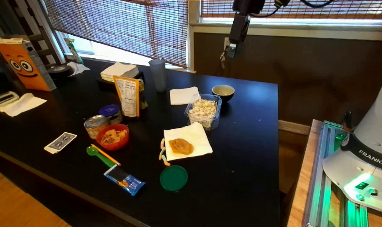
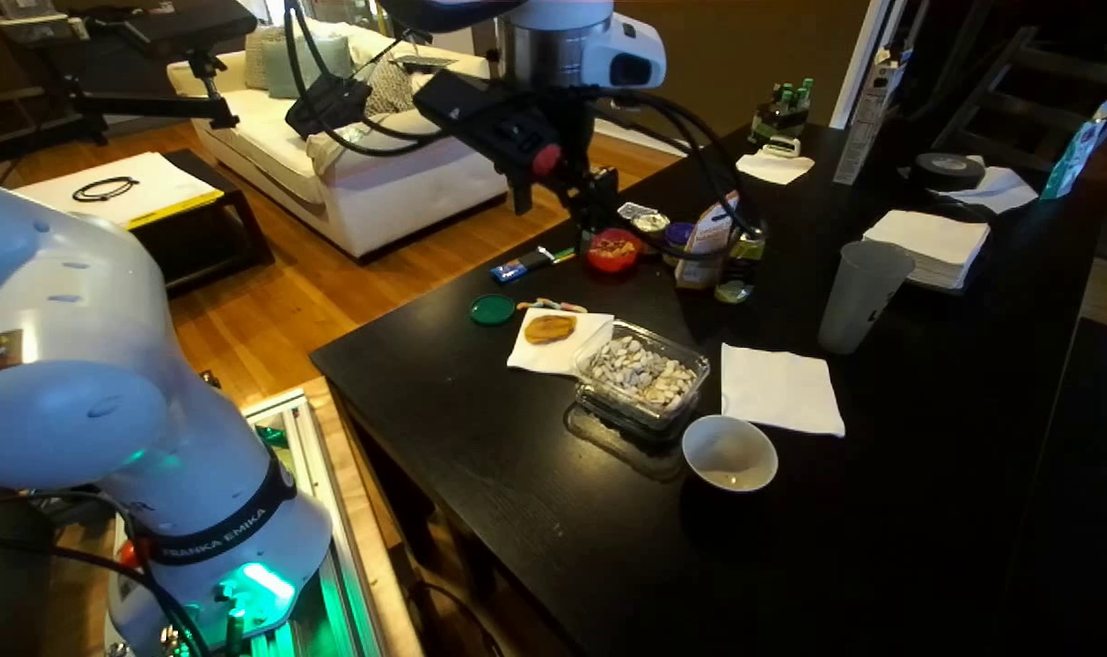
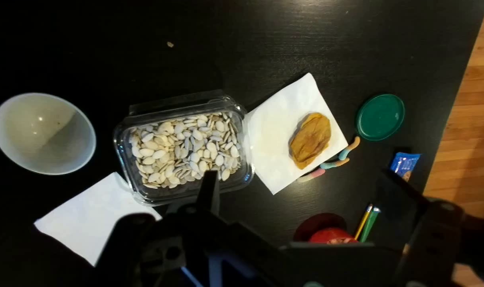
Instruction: Pick up the spoon, get some of the objects from the plastic bowl and put them in the white bowl
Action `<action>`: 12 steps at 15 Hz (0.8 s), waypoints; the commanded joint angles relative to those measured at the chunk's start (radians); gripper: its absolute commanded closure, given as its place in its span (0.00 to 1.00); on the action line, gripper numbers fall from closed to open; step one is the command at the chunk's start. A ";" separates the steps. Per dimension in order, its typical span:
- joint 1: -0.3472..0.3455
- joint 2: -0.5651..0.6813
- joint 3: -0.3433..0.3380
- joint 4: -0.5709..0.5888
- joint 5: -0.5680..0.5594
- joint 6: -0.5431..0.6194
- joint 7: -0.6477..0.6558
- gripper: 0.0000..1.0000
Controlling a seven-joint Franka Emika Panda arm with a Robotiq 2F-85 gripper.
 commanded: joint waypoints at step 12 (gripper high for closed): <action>0.137 0.297 0.326 0.164 0.108 0.271 0.506 0.00</action>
